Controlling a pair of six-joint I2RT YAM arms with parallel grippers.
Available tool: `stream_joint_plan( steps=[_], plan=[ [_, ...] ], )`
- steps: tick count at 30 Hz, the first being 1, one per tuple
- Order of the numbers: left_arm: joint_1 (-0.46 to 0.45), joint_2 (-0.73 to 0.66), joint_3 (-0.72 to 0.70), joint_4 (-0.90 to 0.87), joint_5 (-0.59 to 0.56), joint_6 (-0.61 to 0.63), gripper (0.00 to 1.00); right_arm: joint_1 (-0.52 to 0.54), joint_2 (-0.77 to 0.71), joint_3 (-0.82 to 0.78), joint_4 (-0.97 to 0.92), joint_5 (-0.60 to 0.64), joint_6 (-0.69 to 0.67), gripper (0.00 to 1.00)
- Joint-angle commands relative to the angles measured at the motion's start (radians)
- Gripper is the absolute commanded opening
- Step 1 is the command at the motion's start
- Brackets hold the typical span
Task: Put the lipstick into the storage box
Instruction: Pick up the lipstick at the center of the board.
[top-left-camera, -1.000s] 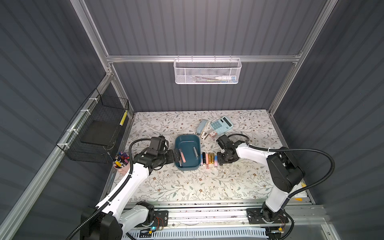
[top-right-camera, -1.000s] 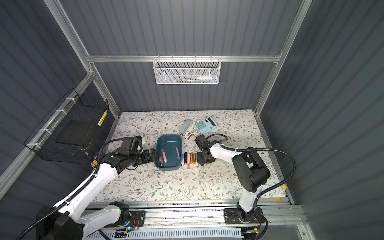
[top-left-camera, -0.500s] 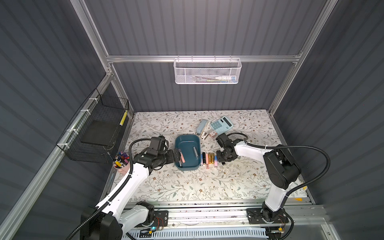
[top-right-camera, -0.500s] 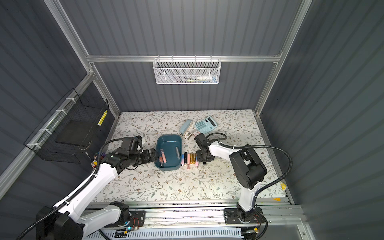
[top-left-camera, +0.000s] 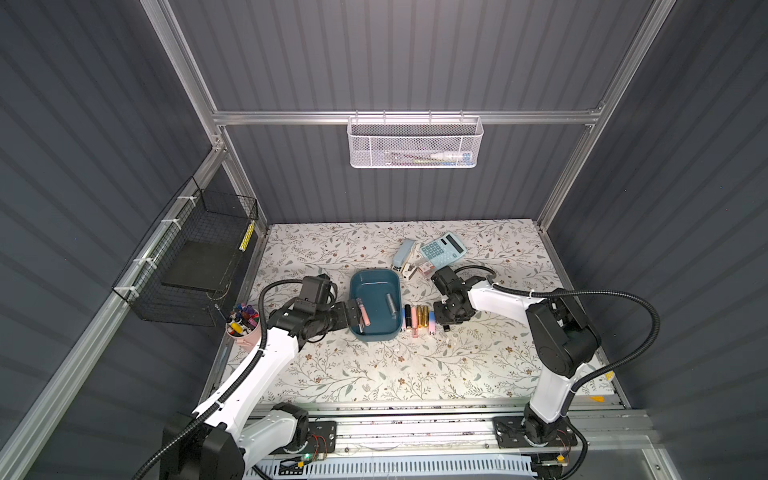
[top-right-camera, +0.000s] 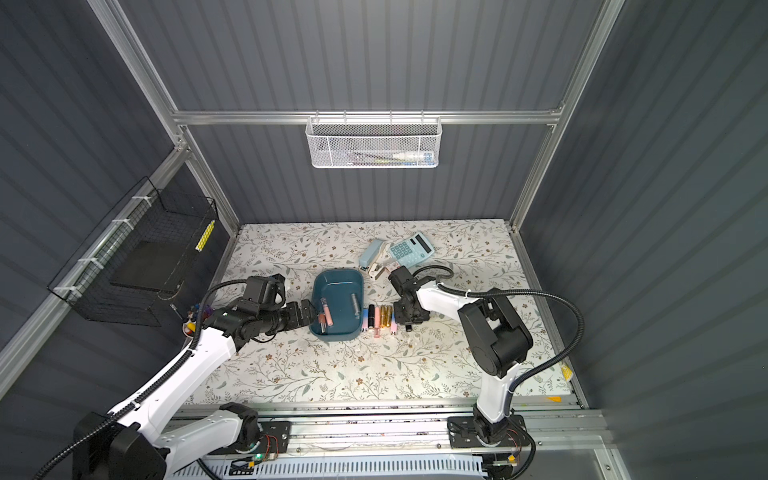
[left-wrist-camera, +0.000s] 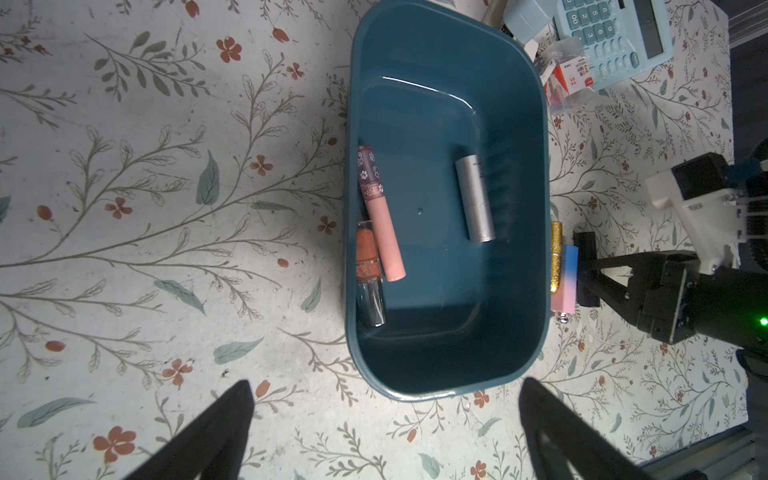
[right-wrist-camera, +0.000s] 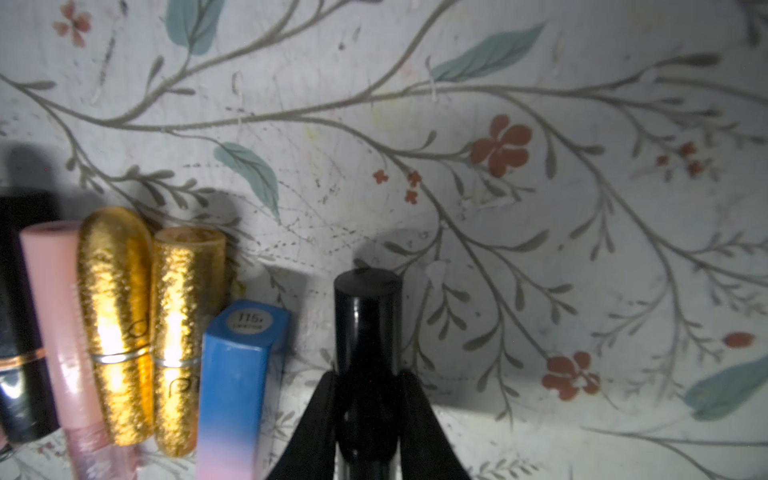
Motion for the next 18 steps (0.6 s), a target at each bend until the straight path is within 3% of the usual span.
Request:
stream_joint_plan(
  steps=[1, 18],
  plan=[
    [0.010, -0.035, -0.010, 0.002, 0.000, 0.018, 1.00, -0.001, -0.005, 0.022, -0.063, 0.013, 0.009, 0.24],
    [0.010, -0.095, -0.022, -0.002, -0.026, 0.024, 1.00, 0.069, -0.079, 0.220, -0.241, 0.079, 0.002, 0.25]
  ],
)
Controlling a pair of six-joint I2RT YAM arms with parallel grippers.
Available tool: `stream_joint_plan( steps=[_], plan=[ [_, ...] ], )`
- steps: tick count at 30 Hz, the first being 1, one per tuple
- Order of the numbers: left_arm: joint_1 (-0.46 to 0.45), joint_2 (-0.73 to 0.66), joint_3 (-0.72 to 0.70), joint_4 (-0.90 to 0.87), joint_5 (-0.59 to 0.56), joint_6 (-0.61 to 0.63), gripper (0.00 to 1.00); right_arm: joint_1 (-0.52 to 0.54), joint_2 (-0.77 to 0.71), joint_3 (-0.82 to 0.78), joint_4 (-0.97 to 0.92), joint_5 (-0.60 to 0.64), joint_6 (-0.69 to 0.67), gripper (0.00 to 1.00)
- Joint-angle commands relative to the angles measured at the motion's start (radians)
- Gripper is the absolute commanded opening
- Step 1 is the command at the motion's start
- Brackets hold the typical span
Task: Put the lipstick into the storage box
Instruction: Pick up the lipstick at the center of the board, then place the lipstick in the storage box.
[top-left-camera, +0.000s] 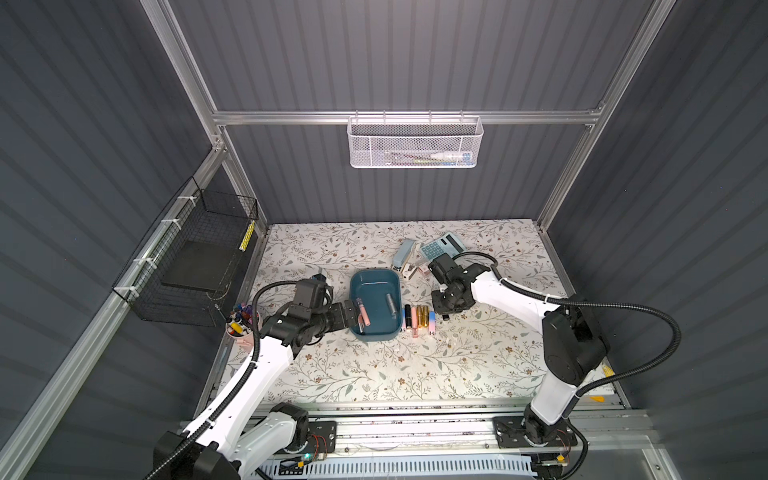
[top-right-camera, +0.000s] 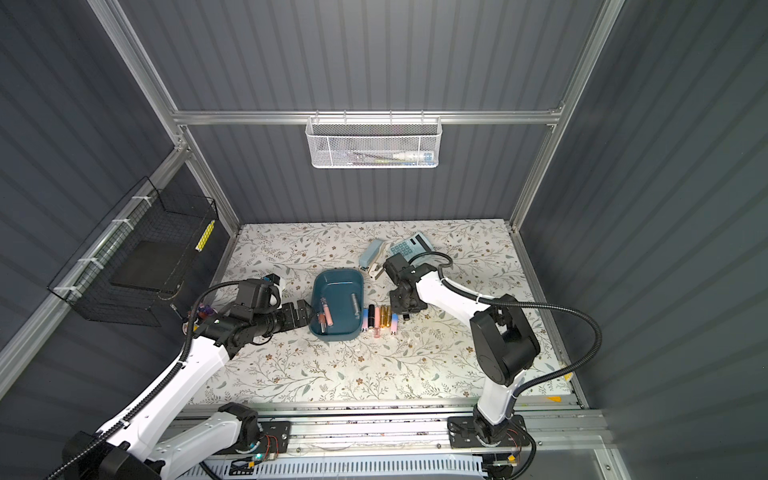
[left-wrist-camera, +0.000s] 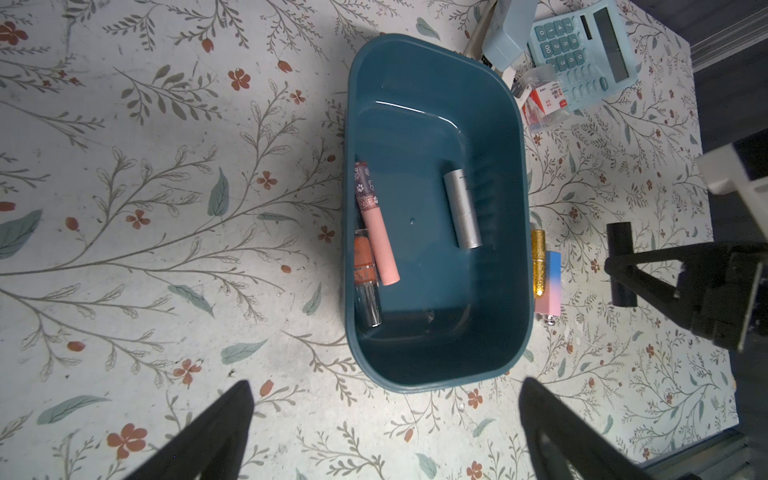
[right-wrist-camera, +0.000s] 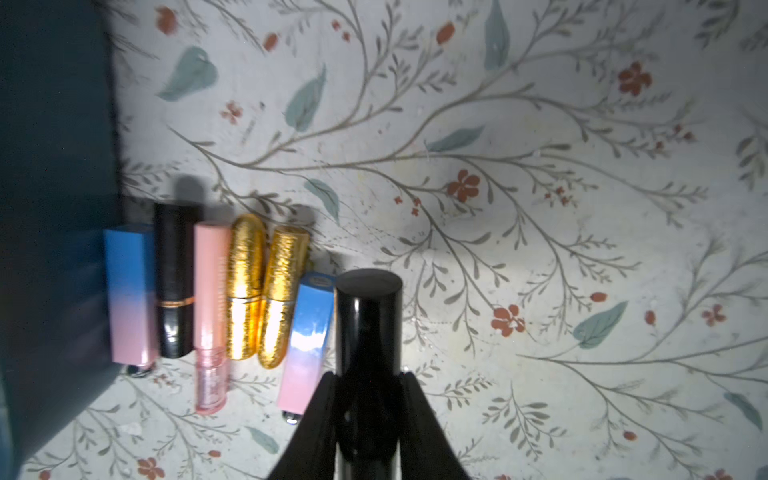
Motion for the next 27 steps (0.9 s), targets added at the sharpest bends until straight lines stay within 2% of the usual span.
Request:
stream_joint_plan(
  steps=[1, 12, 27],
  plan=[
    [0.005, -0.020, -0.005, -0.006, -0.015, 0.020, 1.00, 0.030, -0.009, 0.064, -0.073, 0.026, 0.002, 0.25],
    [0.005, -0.059, -0.028, -0.007, -0.039, 0.004, 1.00, 0.120, 0.111, 0.316, -0.121, 0.020, -0.025, 0.25],
    [0.005, -0.079, -0.030, -0.024, -0.054, 0.002, 1.00, 0.222, 0.358, 0.617, -0.118, -0.098, -0.085, 0.26]
  ],
)
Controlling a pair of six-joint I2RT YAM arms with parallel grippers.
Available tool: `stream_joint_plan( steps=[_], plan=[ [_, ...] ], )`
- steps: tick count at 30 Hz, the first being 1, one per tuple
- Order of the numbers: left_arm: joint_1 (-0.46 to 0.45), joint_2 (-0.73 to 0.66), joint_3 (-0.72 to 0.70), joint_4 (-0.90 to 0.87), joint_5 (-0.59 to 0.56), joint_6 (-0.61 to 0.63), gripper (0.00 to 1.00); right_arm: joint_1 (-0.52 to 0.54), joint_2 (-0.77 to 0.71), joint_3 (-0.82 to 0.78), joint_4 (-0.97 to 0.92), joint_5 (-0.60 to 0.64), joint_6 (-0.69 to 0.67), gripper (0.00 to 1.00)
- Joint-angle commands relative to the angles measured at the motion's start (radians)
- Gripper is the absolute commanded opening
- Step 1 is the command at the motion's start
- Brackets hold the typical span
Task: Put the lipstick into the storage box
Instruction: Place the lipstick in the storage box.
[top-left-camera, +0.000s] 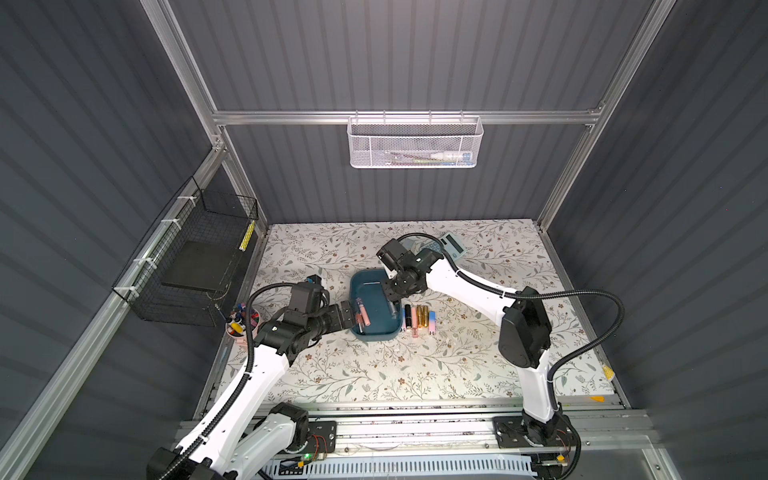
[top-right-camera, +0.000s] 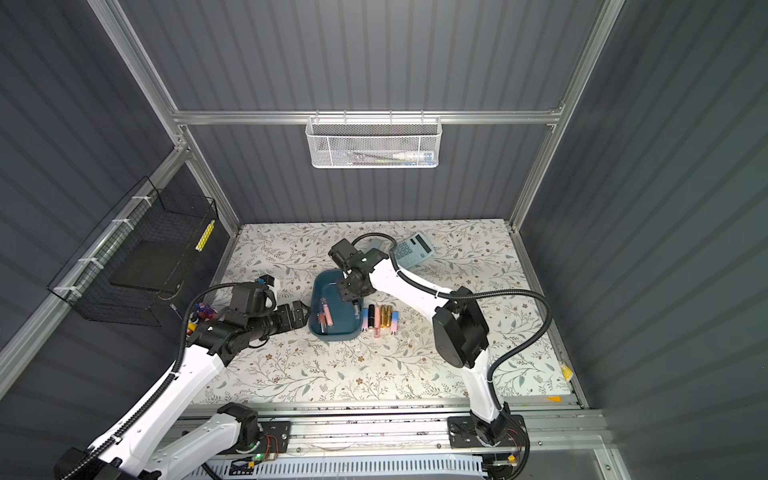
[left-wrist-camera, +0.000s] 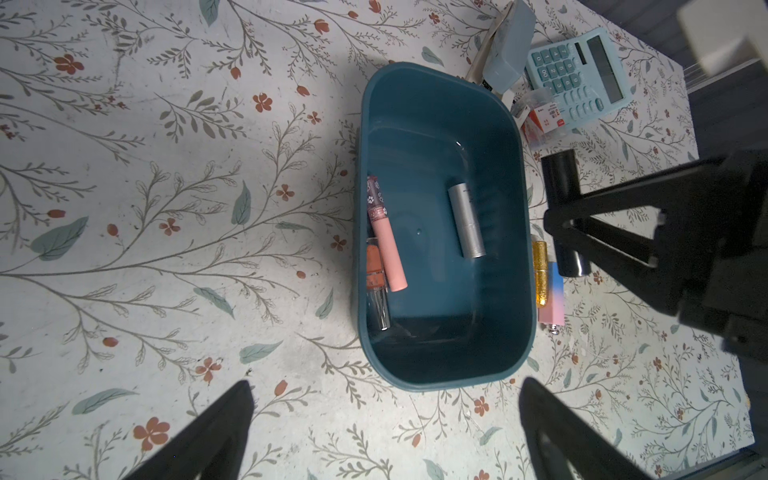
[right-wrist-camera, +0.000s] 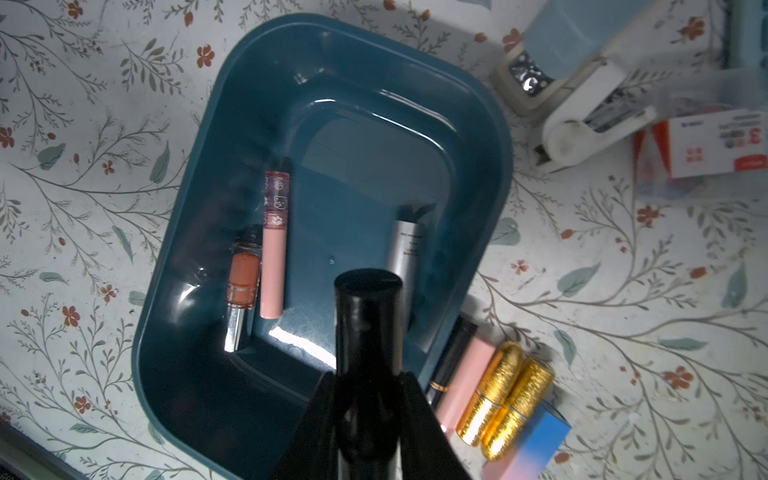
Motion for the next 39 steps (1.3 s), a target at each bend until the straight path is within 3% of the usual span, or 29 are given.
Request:
stream_joint_plan(
  steps=[1, 31, 39],
  plan=[
    [0.005, -0.013, -0.010, -0.021, -0.013, 0.005, 1.00, 0.008, 0.053, 0.059, -0.026, -0.037, -0.020, 0.26],
    [0.005, 0.021, -0.018, -0.007, -0.021, 0.009, 1.00, 0.018, 0.256, 0.124, 0.007, -0.138, -0.038, 0.28],
    [0.005, 0.032, -0.015, -0.007, -0.015, 0.008, 1.00, 0.018, 0.240, 0.133, 0.000, -0.138, -0.048, 0.38]
  ],
)
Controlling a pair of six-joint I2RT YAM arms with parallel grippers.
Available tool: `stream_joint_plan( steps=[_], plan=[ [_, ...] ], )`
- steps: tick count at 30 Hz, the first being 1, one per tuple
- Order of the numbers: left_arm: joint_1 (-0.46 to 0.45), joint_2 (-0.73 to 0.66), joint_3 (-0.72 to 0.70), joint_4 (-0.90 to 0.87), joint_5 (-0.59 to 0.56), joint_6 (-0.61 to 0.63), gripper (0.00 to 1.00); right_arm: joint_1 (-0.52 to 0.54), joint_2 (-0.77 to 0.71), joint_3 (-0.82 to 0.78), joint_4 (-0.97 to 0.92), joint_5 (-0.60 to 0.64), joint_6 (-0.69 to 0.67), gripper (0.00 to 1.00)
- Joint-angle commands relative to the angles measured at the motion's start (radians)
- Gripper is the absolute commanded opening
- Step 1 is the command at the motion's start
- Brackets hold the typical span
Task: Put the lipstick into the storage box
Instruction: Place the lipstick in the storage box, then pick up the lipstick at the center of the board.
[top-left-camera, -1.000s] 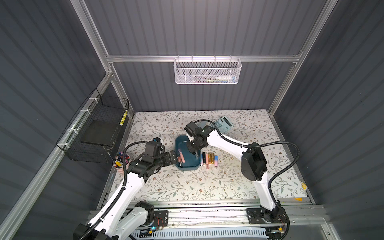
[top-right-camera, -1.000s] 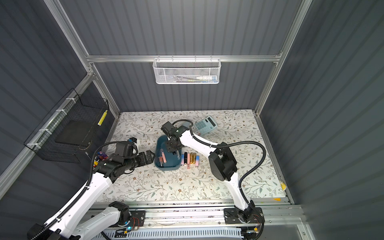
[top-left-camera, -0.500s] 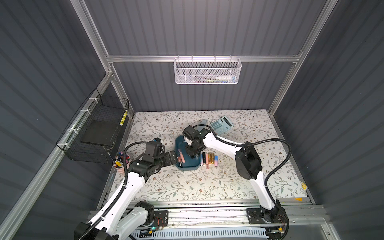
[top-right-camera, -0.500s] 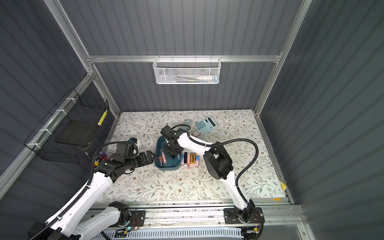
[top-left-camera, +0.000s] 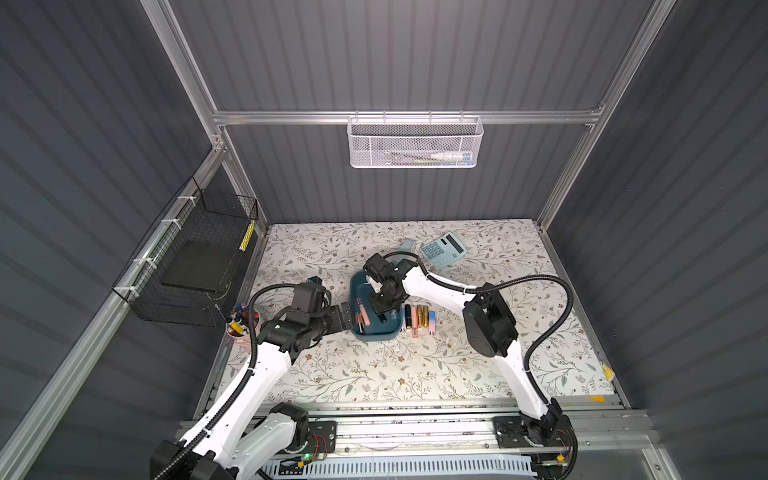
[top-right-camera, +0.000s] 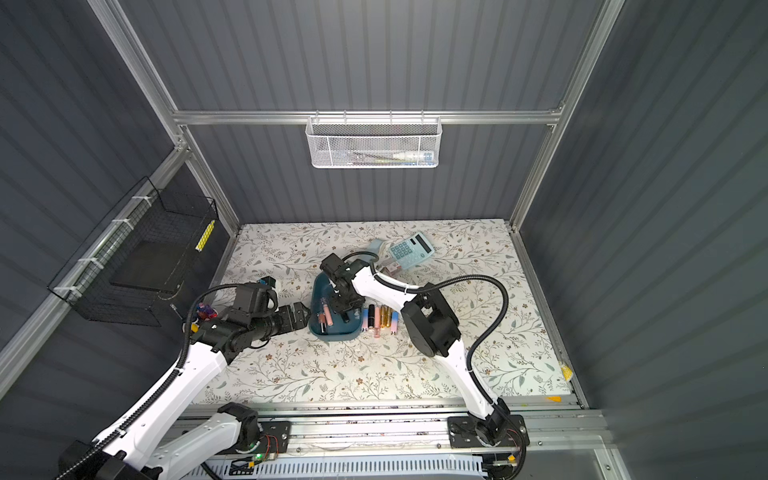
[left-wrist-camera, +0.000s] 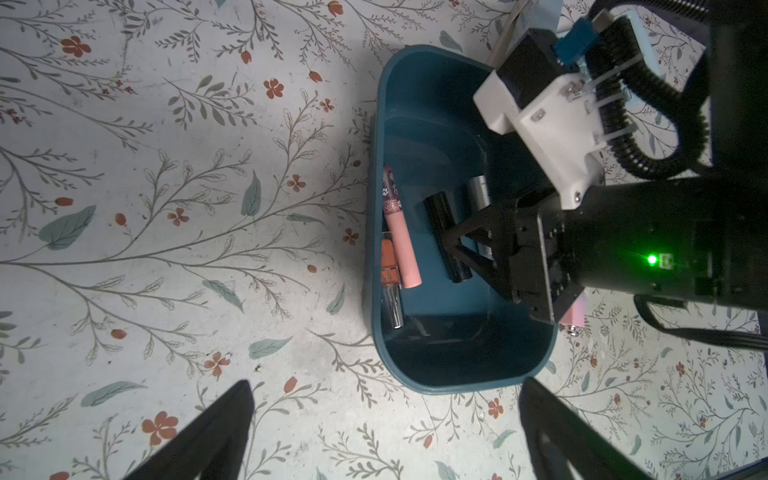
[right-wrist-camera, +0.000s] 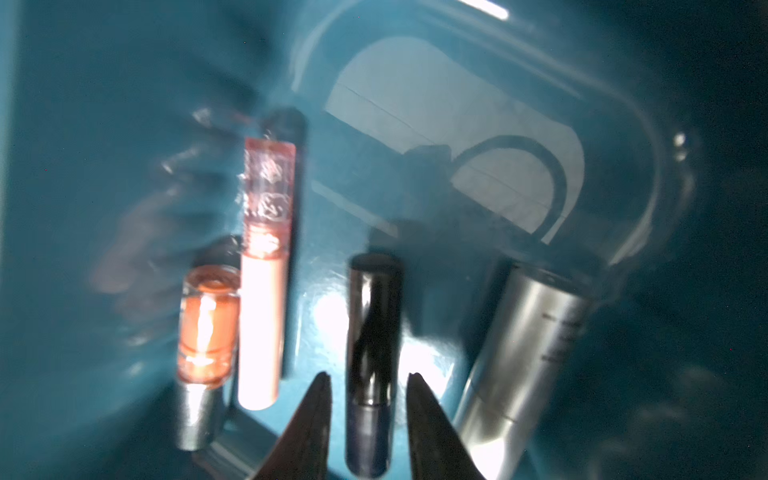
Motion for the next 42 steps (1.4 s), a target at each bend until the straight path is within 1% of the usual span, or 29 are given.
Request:
stream_joint_plan(
  steps=[1, 4, 6, 9, 12, 14, 17, 18, 20, 22, 25, 28, 34, 38, 39, 42],
  plan=[
    [0.005, 0.007, -0.003, -0.008, 0.004, 0.008, 1.00, 0.005, -0.024, 0.019, -0.016, -0.011, -0.014, 0.40],
    [0.006, 0.013, 0.003, -0.010, 0.010, 0.009, 1.00, 0.005, -0.071, 0.003, -0.004, -0.013, -0.016, 0.41],
    [0.005, 0.015, 0.013, -0.015, 0.011, 0.005, 1.00, 0.005, -0.118, -0.004, -0.008, 0.008, -0.019, 0.41],
    [0.005, 0.019, 0.043, -0.023, 0.035, 0.005, 1.00, 0.000, -0.223, -0.038, -0.007, 0.087, -0.035, 0.41],
    [0.004, 0.023, 0.096, -0.052, 0.064, 0.001, 1.00, -0.033, -0.346, -0.115, -0.012, 0.173, -0.042, 0.43],
    [0.004, 0.017, 0.123, -0.066, 0.066, -0.015, 1.00, -0.080, -0.428, -0.193, -0.007, 0.199, -0.029, 0.43],
    [-0.001, 0.008, 0.136, -0.057, 0.084, -0.055, 1.00, -0.172, -0.601, -0.404, 0.053, 0.184, 0.011, 0.43],
    [-0.005, 0.013, 0.128, -0.036, 0.097, -0.069, 1.00, -0.209, -0.677, -0.506, 0.092, 0.172, 0.027, 0.43],
    [-0.025, 0.040, 0.124, -0.006, 0.111, -0.096, 1.00, -0.261, -0.784, -0.643, 0.138, 0.151, 0.048, 0.43],
    [-0.084, 0.097, 0.150, 0.008, 0.086, -0.116, 1.00, -0.306, -0.891, -0.787, 0.184, 0.134, 0.059, 0.44],
    [-0.232, 0.209, 0.228, 0.021, -0.024, -0.131, 1.00, -0.345, -0.987, -0.928, 0.210, 0.137, 0.062, 0.45],
    [-0.324, 0.363, 0.319, 0.057, -0.029, -0.144, 1.00, -0.372, -1.049, -1.032, 0.231, 0.145, 0.072, 0.45],
    [-0.456, 0.654, 0.528, 0.031, -0.074, -0.145, 0.97, -0.467, -1.175, -1.187, 0.241, 0.111, 0.081, 0.45],
    [-0.517, 0.794, 0.626, -0.007, -0.093, -0.146, 0.94, -0.536, -1.291, -1.262, 0.231, 0.106, 0.088, 0.44],
    [-0.531, 0.828, 0.680, -0.022, -0.097, -0.146, 0.94, -0.545, -1.312, -1.278, 0.245, 0.085, 0.088, 0.44],
    [-0.564, 0.902, 0.744, -0.070, -0.127, -0.145, 0.92, -0.555, -1.348, -1.291, 0.243, 0.094, 0.108, 0.44]
  ],
)
